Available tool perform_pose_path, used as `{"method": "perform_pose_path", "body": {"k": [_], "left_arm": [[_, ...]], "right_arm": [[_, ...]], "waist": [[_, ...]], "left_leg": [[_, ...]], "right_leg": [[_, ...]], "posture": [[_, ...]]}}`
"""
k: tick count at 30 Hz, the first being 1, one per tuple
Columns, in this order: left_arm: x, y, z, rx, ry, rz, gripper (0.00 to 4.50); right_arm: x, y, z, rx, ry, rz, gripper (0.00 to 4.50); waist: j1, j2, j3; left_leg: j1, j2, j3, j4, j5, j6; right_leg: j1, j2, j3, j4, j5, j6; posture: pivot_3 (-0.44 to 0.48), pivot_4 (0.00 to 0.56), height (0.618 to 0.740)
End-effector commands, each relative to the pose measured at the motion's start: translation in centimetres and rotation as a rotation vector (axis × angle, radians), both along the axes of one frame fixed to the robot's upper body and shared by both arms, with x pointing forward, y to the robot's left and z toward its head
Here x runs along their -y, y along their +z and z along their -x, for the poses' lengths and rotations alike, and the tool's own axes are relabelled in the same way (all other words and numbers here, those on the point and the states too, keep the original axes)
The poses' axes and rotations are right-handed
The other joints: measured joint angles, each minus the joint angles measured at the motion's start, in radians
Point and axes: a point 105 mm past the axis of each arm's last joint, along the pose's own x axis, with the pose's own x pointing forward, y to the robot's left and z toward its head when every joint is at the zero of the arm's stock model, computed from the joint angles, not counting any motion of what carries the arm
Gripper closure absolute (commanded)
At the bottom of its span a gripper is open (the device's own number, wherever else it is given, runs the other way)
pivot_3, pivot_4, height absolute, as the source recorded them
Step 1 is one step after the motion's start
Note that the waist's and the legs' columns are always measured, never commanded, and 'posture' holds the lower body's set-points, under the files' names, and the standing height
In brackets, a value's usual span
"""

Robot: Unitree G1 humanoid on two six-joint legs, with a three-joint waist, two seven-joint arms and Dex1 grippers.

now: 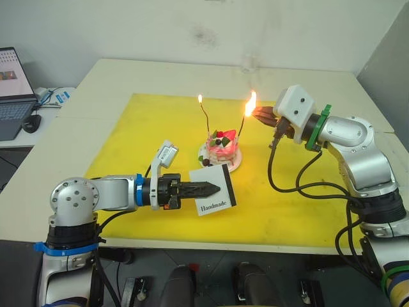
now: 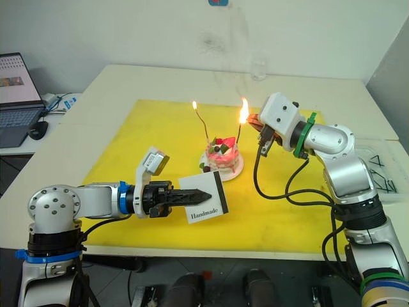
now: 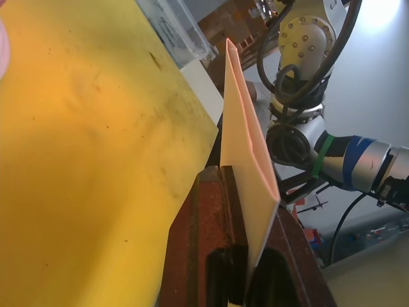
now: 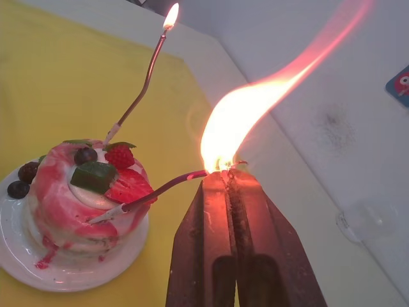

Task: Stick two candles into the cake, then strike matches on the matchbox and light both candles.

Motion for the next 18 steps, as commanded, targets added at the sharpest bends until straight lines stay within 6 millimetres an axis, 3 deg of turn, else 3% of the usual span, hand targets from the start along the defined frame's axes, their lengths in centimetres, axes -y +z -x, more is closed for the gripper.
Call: {"method": "perform_pose_path", "body": {"k": [1,18], "left_arm": [[0.35,0.81,0.26,0.035,-0.033,0.015,4.50],[0.60,0.94,0.25,0.042,-0.055,0.015,4.50]], "right_arm": [[0.01,1.49,0.14,0.066,-0.002,-0.003,4.47],[0.33,1.02,-0.72,0.068,-0.048,0.021,4.47]], "waist": [[0.000,0.000,0.000],[-0.001,0.000,0.000]], "left_leg": [[0.000,0.000,0.000,0.000,0.000,0.000],[0.000,0.000,0.000,0.000,0.000,0.000]], "right_leg": [[0.000,0.000,0.000,0.000,0.000,0.000],[0.000,0.000,-0.001,0.000,0.000,0.000]], "posture": [[0.000,0.150,0.740],[0.000,0.150,0.740]]}}
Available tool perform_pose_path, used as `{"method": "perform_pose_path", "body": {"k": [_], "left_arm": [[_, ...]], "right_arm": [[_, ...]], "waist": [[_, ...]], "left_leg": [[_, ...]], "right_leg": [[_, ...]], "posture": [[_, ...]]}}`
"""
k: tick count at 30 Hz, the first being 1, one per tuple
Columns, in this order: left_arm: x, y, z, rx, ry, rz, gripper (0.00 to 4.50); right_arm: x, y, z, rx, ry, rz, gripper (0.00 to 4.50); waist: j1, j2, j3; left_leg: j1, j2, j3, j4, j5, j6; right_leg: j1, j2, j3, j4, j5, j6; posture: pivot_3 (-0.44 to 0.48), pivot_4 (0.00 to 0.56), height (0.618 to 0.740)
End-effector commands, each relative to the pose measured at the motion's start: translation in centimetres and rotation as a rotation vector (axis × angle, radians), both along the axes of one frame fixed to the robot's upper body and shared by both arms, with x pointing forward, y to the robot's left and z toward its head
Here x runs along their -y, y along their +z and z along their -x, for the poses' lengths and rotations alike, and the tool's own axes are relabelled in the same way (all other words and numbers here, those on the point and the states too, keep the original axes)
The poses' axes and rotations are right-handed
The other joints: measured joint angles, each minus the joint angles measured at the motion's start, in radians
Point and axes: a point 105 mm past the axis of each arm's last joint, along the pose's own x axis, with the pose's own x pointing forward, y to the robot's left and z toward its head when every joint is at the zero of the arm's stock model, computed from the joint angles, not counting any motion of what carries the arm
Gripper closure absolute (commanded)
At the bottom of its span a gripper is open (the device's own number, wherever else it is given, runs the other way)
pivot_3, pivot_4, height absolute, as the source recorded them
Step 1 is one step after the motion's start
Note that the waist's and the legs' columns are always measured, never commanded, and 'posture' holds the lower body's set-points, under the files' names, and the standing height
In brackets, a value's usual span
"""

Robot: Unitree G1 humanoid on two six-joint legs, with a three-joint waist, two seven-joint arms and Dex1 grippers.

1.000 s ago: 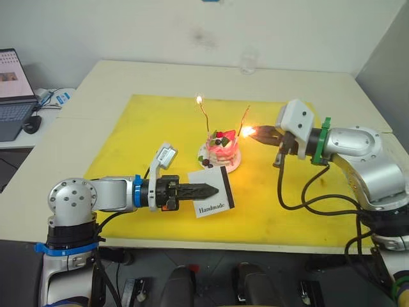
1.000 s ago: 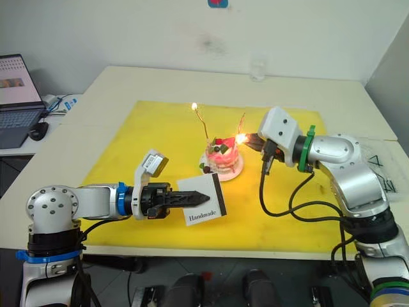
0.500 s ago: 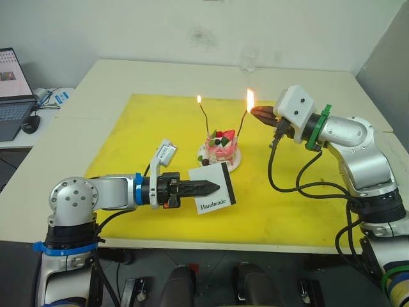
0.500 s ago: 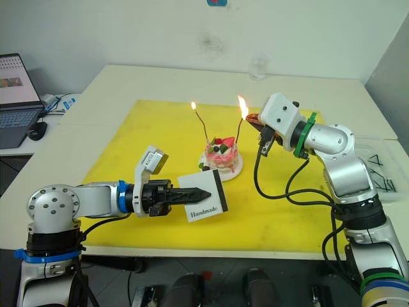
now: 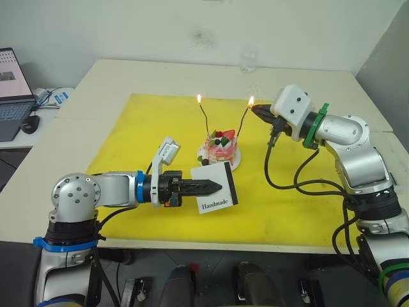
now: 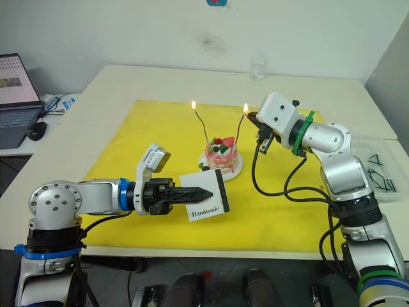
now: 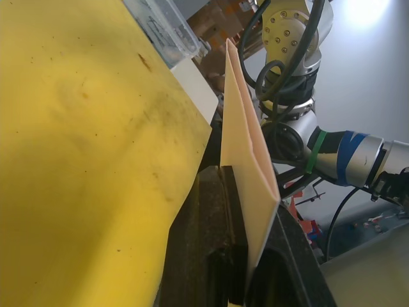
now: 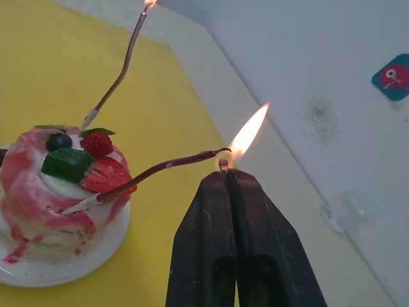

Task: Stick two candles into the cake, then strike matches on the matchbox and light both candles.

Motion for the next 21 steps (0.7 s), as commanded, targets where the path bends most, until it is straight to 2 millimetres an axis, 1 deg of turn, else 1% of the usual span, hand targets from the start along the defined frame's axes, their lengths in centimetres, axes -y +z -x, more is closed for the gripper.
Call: {"method": "perform_pose_path", "body": {"k": [1,8,14,21], "left_arm": [[0.2,0.6,0.2,0.024,-0.018,0.016,4.50],[0.3,0.6,0.2,0.026,-0.021,0.016,4.50],[0.3,0.6,0.1,0.028,-0.023,0.015,4.50],[0.5,0.6,0.2,0.031,-0.028,0.021,4.50]], "right_arm": [[0.2,1.1,0.2,0.046,-0.002,-0.002,4.47],[0.2,1.0,0.2,0.042,0.000,0.000,4.47],[0.4,0.4,0.3,0.024,-0.005,0.006,4.47],[2.2,-1.9,0.9,-0.029,-0.039,0.036,4.47]], "waist": [[0.000,0.000,0.000],[0.000,0.000,0.000],[0.000,0.000,0.000],[0.001,0.000,0.000]], "left_leg": [[0.000,0.000,0.000,0.000,0.000,0.000],[0.000,0.000,0.000,0.000,0.000,0.000],[0.000,0.000,0.000,0.000,0.000,0.000],[0.000,0.000,0.000,0.000,0.000,0.000]], "right_leg": [[0.000,0.000,0.000,0.000,0.000,0.000],[0.000,0.000,0.000,0.000,0.000,0.000],[0.000,0.000,0.000,0.000,0.000,0.000],[0.000,0.000,0.000,0.000,0.000,0.000]], "posture": [[0.000,0.150,0.740],[0.000,0.150,0.740],[0.000,0.150,0.740],[0.000,0.150,0.740]]}}
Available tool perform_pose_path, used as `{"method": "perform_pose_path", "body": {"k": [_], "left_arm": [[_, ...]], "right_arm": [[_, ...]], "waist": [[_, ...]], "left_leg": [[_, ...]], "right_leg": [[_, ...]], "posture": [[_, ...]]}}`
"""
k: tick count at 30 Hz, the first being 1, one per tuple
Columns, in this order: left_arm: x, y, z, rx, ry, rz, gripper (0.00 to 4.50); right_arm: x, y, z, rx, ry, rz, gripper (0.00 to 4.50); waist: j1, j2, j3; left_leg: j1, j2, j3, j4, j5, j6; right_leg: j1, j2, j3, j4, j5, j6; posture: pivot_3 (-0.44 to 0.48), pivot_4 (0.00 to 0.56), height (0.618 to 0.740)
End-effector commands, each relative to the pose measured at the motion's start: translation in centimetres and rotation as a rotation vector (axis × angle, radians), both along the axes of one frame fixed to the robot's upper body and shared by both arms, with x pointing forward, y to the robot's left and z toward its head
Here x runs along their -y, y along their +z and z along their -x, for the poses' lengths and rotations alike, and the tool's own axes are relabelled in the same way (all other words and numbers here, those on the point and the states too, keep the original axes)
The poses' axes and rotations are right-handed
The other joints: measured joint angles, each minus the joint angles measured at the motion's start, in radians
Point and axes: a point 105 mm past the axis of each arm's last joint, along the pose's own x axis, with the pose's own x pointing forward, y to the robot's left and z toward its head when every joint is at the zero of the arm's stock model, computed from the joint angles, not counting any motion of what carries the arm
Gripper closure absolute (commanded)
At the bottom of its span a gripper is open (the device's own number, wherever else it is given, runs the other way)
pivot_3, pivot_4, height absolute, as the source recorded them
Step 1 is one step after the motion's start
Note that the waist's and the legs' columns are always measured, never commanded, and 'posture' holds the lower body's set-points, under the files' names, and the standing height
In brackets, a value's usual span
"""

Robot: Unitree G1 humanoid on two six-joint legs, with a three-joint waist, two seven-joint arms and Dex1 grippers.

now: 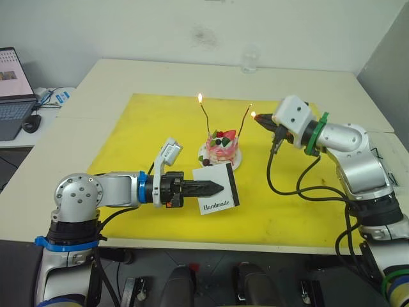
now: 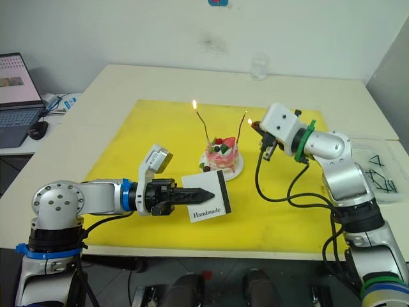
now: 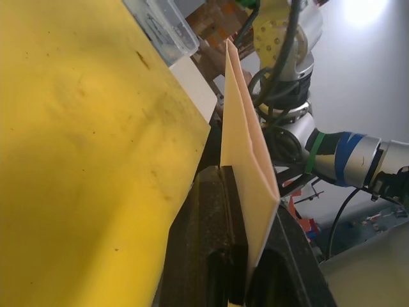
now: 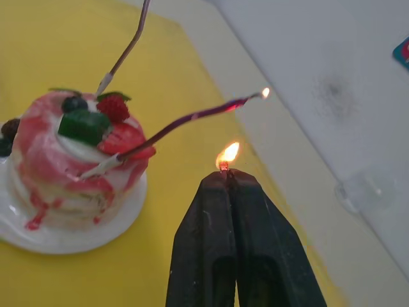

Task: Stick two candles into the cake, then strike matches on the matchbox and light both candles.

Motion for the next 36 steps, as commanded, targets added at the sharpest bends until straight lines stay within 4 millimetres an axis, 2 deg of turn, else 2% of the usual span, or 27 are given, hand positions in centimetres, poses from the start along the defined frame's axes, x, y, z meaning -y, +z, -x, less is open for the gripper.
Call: {"method": "perform_pose_path", "body": {"k": [1,6,8,10,14,18,20,22,25,28,35,36], "left_arm": [[0.2,0.7,0.3,0.029,-0.020,0.018,4.50],[0.3,0.6,0.4,0.028,-0.021,0.019,4.50],[0.3,0.5,0.5,0.027,-0.023,0.019,4.50],[0.3,0.4,0.6,0.026,-0.022,0.024,4.50],[0.5,0.4,0.7,0.021,-0.022,0.037,4.50],[0.7,0.1,0.8,0.015,-0.029,0.046,4.50],[0.9,0.1,0.7,0.016,-0.031,0.053,4.50],[1.3,0.3,0.4,0.021,-0.036,0.059,4.50],[1.4,0.4,0.3,0.025,-0.039,0.060,4.50],[1.2,0.3,0.5,0.025,-0.036,0.058,4.50],[1.2,0.3,1.0,0.015,-0.041,0.073,4.50],[1.2,0.2,1.1,0.012,-0.044,0.069,4.50]], "right_arm": [[0.8,1.1,0.8,0.052,-0.007,0.012,4.47],[2.4,0.3,1.7,0.023,-0.049,0.022,4.47],[3.8,0.1,2.2,0.014,-0.098,0.018,4.47],[6.2,0.3,2.5,0.005,-0.197,-0.045,4.47],[12.7,0.4,2.9,-0.010,-0.487,-0.221,4.47],[20.9,0.3,3.8,0.020,-0.840,-0.300,4.47],[23.0,0.0,4.1,0.014,-0.928,-0.302,4.47],[23.8,-1.3,3.7,-0.053,-0.953,-0.311,4.47],[24.7,-1.5,3.3,-0.030,-0.973,-0.283,3.84],[25.6,-1.5,3.6,-0.008,-1.008,-0.287,2.81],[25.5,0.4,4.1,0.121,-1.009,-0.264,0.21],[24.9,0.8,4.0,0.136,-0.980,-0.257,0.05]], "waist": [[-0.001,0.000,0.000],[-0.001,0.000,0.000],[0.000,0.000,0.000],[0.001,0.000,0.000],[0.003,0.000,0.000],[0.002,0.000,0.000],[0.001,0.000,0.000],[-0.001,0.000,0.000],[-0.007,0.000,0.000],[-0.008,0.002,-0.001],[-0.005,0.002,-0.001],[-0.005,0.002,-0.001]], "left_leg": [[0.000,0.000,0.000,0.000,0.000,0.000],[0.000,0.000,0.000,0.000,0.000,0.000],[0.000,0.000,0.000,0.000,0.000,0.000],[0.000,0.000,0.000,0.000,0.000,0.000],[0.000,0.000,0.000,0.000,0.000,0.000],[0.001,-0.001,0.002,0.001,0.000,0.000],[0.001,-0.001,0.004,0.001,0.000,0.000],[0.001,-0.001,0.007,0.001,0.000,0.000],[0.002,-0.001,0.011,0.001,0.000,0.000],[0.003,-0.001,0.013,0.000,0.000,0.000],[0.002,-0.001,0.014,0.000,0.000,0.000],[0.002,-0.001,0.015,0.000,0.000,0.000]], "right_leg": [[0.000,0.000,0.000,0.000,0.000,0.000],[0.000,0.000,0.000,0.000,0.000,0.001],[0.000,0.000,0.000,0.000,0.000,0.001],[0.000,0.000,0.000,0.000,0.000,0.001],[0.000,0.000,0.001,0.000,0.000,0.001],[0.001,0.000,0.002,0.000,0.000,0.001],[0.001,0.000,0.002,0.000,0.000,0.001],[0.001,0.000,0.002,0.000,0.000,0.001],[0.001,0.002,0.004,0.000,0.000,0.000],[0.000,0.004,0.005,0.001,0.000,0.000],[-0.001,0.003,0.007,0.001,0.001,0.001],[-0.001,0.003,0.007,0.001,0.001,0.001]], "posture": [[0.000,0.150,0.740],[0.000,0.150,0.740],[0.000,0.150,0.740],[0.000,0.150,0.740],[0.000,0.150,0.740],[0.000,0.150,0.740],[0.000,0.150,0.740],[0.000,0.150,0.740],[0.000,0.150,0.740],[0.000,0.150,0.740],[0.000,0.150,0.740],[0.000,0.150,0.740]]}}
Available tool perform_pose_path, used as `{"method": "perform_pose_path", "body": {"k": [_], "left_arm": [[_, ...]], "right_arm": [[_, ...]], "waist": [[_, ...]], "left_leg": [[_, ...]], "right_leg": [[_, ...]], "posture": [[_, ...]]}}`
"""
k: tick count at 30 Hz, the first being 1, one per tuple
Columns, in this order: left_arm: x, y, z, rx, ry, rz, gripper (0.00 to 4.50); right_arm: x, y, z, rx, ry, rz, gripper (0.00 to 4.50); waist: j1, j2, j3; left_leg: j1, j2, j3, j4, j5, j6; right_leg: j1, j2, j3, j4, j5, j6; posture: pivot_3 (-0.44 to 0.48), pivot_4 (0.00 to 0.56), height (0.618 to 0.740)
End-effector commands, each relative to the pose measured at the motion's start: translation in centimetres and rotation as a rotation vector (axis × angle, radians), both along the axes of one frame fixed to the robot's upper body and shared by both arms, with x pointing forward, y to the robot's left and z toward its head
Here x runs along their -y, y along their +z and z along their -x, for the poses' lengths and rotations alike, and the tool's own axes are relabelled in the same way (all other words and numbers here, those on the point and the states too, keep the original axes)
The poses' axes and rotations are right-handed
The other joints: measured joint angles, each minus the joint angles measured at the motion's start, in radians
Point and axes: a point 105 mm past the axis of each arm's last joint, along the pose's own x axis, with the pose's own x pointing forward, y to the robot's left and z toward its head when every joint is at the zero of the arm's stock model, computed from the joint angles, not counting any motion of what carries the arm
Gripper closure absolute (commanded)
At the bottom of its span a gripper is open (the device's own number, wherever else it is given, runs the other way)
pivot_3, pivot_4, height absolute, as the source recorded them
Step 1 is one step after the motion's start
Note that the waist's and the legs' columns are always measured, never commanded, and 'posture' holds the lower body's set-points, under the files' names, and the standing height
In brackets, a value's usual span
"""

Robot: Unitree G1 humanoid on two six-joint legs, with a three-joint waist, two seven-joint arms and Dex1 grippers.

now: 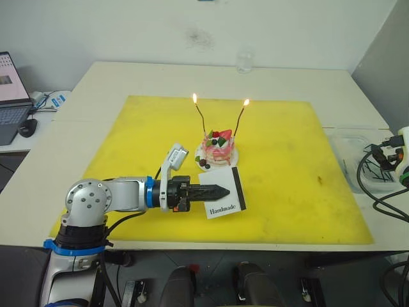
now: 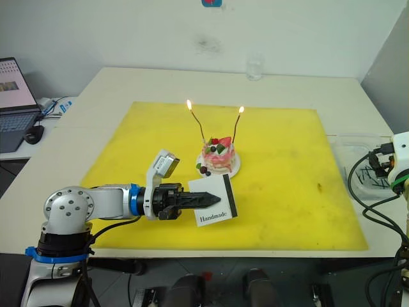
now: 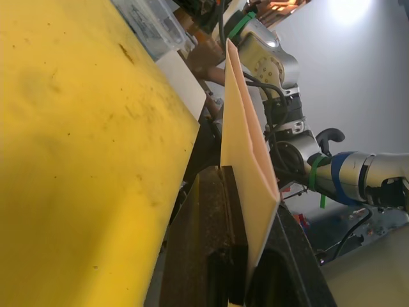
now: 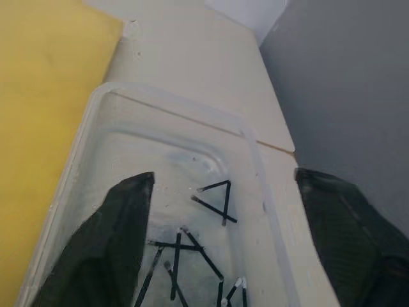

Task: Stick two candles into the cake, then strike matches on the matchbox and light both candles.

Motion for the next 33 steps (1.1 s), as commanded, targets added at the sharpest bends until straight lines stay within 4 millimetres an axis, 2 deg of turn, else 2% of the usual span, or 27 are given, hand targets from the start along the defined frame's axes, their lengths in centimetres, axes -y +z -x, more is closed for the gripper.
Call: {"method": "perform_pose_path", "body": {"k": [1,3,5,6,7,9,13,16,18,22,28,33], "left_arm": [[0.1,0.8,0.7,0.033,-0.021,0.022,4.50],[0.0,0.4,0.9,0.019,-0.026,0.006,4.50],[0.1,0.1,0.9,-0.007,-0.028,0.000,4.50],[0.1,-0.3,0.7,-0.031,-0.025,-0.013,4.50],[0.1,-0.7,0.5,-0.053,-0.024,-0.029,4.50],[0.0,-1.5,0.4,-0.082,-0.037,-0.076,4.50],[0.3,-2.6,-0.3,-0.149,-0.053,-0.130,4.50],[0.3,-3.9,-1.3,-0.167,-0.017,-0.190,4.50],[0.5,-4.2,-2.0,-0.163,0.002,-0.215,4.50],[1.0,-4.1,-2.7,-0.164,-0.003,-0.236,4.50],[0.5,-5.8,-2.8,-0.224,-0.008,-0.332,4.50],[0.6,-6.1,-3.4,-0.233,0.004,-0.358,4.50]], "right_arm": [[-1.0,4.0,0.4,0.123,0.048,0.096,0.05],[-4.6,4.6,-0.3,0.144,0.217,0.048,0.05],[-10.2,4.6,-0.4,0.120,0.522,-0.025,0.05],[-13.5,4.2,0.4,0.064,0.728,-0.056,0.05],[-15.9,3.8,1.4,0.006,0.882,-0.068,0.05],[-18.7,3.0,3.2,-0.083,1.073,-0.054,0.05],[-22.6,1.6,6.3,-0.208,1.302,-0.084,0.05],[-24.5,0.5,8.5,-0.294,1.422,-0.103,0.05],[-25.1,0.0,9.1,-0.310,1.452,-0.091,0.05],[-25.3,-0.8,9.3,-0.328,1.457,-0.078,0.05],[-25.3,-1.0,8.6,-0.300,1.420,-0.080,0.05],[-25.1,-1.1,8.4,-0.294,1.405,-0.076,0.05]], "waist": [[0.000,0.000,0.000],[-0.002,0.000,0.000],[-0.009,0.000,0.000],[-0.013,0.000,0.000],[-0.013,0.000,0.000],[-0.013,0.000,0.000],[0.005,0.000,0.000],[0.007,0.000,0.000],[0.006,0.000,0.000],[0.006,0.000,0.000],[0.003,0.000,0.000],[0.004,0.000,0.000]], "left_leg": [[0.000,0.000,0.000,0.000,0.000,0.000],[0.000,0.000,0.001,0.000,0.000,0.000],[0.001,0.000,0.001,0.000,0.000,0.000],[0.001,0.000,0.001,0.000,0.000,0.000],[0.002,0.001,0.000,0.000,0.000,0.000],[0.003,0.001,-0.002,-0.001,0.000,0.000],[0.001,0.001,-0.006,-0.001,0.000,0.000],[-0.001,0.001,-0.006,0.000,0.000,0.000],[-0.001,0.000,-0.007,0.000,0.000,0.000],[-0.001,0.000,-0.007,0.002,0.000,0.000],[-0.001,0.000,-0.009,0.002,0.000,0.000],[-0.001,0.000,-0.012,0.002,0.000,0.000]], "right_leg": [[0.000,0.000,0.000,0.000,0.000,0.000],[0.000,0.000,0.001,0.000,0.000,0.000],[0.000,0.001,0.000,0.000,0.000,0.000],[0.000,0.001,0.000,0.000,0.000,0.000],[0.000,0.002,0.000,0.001,0.000,0.000],[0.002,0.002,-0.002,0.001,0.000,0.000],[0.002,0.001,-0.005,-0.001,0.000,0.000],[0.002,0.000,-0.005,-0.002,0.000,0.000],[0.002,-0.001,-0.005,-0.002,0.000,0.000],[0.002,0.000,-0.006,-0.001,0.000,0.000],[0.002,0.001,-0.006,0.000,0.000,0.000],[0.002,0.001,-0.008,0.000,0.000,0.000]], "posture": [[0.000,0.150,0.740],[0.000,0.150,0.740],[0.000,0.150,0.740],[0.000,0.150,0.740],[0.000,0.150,0.740],[0.000,0.150,0.740],[0.000,0.150,0.740],[0.000,0.150,0.740],[0.000,0.150,0.740],[0.000,0.150,0.740],[0.000,0.150,0.740],[0.000,0.150,0.740]]}}
